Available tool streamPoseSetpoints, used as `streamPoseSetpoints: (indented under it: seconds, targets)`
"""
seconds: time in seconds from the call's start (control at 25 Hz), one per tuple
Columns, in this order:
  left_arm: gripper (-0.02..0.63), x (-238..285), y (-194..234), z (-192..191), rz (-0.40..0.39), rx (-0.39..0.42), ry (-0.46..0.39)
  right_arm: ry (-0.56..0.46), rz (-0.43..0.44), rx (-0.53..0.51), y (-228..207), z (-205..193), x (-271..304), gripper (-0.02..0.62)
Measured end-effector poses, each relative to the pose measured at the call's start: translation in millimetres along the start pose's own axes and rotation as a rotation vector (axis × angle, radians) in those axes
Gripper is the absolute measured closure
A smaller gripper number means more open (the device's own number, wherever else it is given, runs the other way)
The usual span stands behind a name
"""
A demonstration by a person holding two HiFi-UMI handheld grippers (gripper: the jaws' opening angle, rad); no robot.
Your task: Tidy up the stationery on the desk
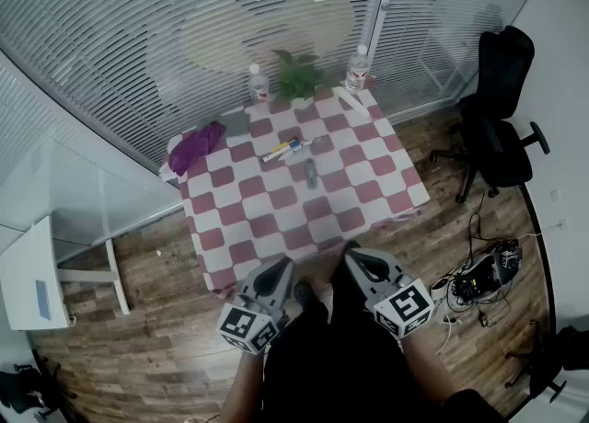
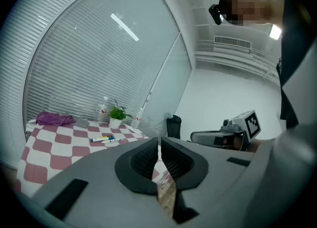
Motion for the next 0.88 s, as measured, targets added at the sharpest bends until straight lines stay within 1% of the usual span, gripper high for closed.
streamPoseSetpoints:
  seconds: [0.32, 0.52, 0.68, 0.76, 0.88]
  targets:
    - [0.561, 11.3, -1.2, -1.2, -0.008, -0.011, 0.018, 0.012, 0.013, -0.020, -7.3, 8.8, 5.4, 0.574]
    - [0.561, 30.0, 1.6, -4.5, 0.003, -0.023, 0.049, 0.030, 0.053, 0.053, -30.0, 15.4, 18.4, 0.574]
    - [0.561, 61.5, 14.0, -10.9, 0.049, -0.016, 0.114, 0.059, 0.092, 0.082, -60.8, 25.8, 35.1, 0.574]
    - [0.561, 79.9, 20.7, -12.6, 0.095, -0.005, 0.141, 0.067, 0.111, 0.092, -79.1, 32.7, 43.5, 0.574]
    - [0.561, 115.3, 32.8, -14.2, 0.161, -0.011, 0.182, 0.083, 0.131, 0.078, -109.4, 47.0, 57.7, 0.574]
Point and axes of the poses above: the fingertips, and each gripper's own axes: x forward along the fingers, y to its left, z out of its top, the point moved 9 cm from there along -x, backward along the fingers, and after that the axes turned 14 degrees about x, right-handed, at the moved point
